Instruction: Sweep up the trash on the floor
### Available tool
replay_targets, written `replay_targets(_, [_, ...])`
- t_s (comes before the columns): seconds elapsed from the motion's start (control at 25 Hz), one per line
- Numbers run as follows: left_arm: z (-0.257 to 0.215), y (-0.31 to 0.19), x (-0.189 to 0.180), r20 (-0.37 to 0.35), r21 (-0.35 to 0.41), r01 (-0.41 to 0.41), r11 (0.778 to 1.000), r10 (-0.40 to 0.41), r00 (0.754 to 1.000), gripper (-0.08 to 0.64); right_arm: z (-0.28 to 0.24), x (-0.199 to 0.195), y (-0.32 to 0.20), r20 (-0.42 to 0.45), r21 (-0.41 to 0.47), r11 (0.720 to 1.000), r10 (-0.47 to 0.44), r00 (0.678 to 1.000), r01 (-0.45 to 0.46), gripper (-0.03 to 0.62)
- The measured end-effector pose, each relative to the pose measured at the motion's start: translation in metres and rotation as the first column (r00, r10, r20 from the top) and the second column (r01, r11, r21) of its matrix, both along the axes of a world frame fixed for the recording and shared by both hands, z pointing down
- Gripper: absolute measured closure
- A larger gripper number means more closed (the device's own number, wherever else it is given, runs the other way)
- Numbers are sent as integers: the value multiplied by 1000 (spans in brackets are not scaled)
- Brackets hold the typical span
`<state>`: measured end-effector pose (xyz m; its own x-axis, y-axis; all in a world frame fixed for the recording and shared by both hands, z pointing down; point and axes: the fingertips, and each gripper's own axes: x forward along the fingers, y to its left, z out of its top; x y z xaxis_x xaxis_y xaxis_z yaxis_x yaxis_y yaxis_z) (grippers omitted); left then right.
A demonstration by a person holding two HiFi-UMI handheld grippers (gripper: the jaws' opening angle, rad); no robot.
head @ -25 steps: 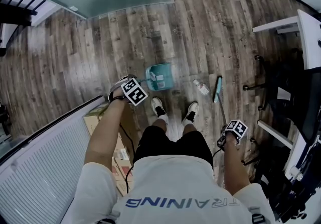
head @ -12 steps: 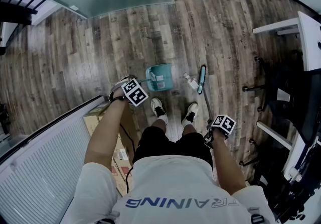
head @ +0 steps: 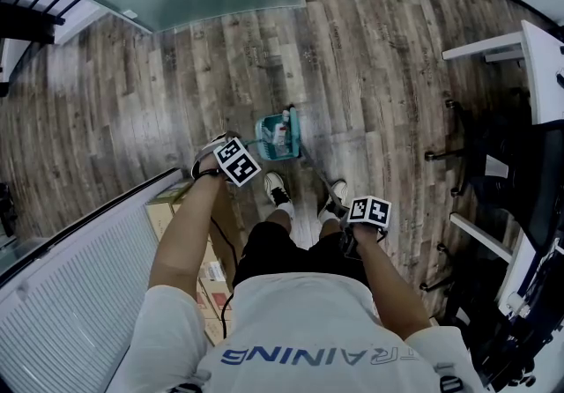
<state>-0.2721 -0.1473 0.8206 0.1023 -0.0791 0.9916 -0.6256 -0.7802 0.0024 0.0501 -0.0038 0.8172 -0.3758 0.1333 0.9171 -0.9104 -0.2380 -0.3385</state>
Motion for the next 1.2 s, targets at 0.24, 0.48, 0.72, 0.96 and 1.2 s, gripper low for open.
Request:
replay_targets(0.24, [1, -1, 1, 2, 4, -2, 1000, 2, 1000, 476, -9, -34, 13, 105, -50, 998, -26, 994, 31, 485])
replay_targets(0.48, [1, 1, -1, 1, 1, -1, 1000, 1, 1000, 476, -13, -18, 10, 72, -9, 998, -55, 996, 56, 485])
replay_targets(0.72, [3, 5, -5, -21, -10, 17, 1000, -17, 1000, 455, -23, 4, 12, 10, 55, 995, -80, 997, 79, 484])
replay_targets(0.96, [-21, -10, -4, -75, 77, 91, 993, -85, 994, 210, -32, 40, 6, -39, 112, 993, -38, 999, 42, 484])
replay_targets(1.2, [-94, -38, 2, -243, 221, 311, 924, -256, 936, 186, -51, 64, -6, -52, 167, 986, 10, 999, -2, 483])
